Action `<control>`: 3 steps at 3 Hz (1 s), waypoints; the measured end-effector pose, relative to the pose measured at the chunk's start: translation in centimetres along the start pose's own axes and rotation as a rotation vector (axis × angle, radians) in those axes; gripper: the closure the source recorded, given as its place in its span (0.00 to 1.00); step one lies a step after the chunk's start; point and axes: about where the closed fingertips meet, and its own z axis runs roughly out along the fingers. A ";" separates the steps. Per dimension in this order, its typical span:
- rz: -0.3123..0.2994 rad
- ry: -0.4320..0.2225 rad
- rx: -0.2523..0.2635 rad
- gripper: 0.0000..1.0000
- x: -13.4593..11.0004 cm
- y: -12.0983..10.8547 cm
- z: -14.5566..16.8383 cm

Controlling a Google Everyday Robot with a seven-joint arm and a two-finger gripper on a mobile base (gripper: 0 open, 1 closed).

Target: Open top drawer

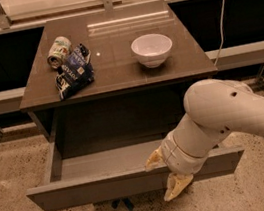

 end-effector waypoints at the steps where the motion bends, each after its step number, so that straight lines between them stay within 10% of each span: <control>1: -0.009 -0.012 0.083 0.32 -0.3 -1.6 -1.2; 3: 0.027 -0.176 0.284 0.00 0.6 -5.3 -5.3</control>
Offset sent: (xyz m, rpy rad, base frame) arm 0.0511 -0.0054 0.0575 0.2091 -0.2071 -0.1181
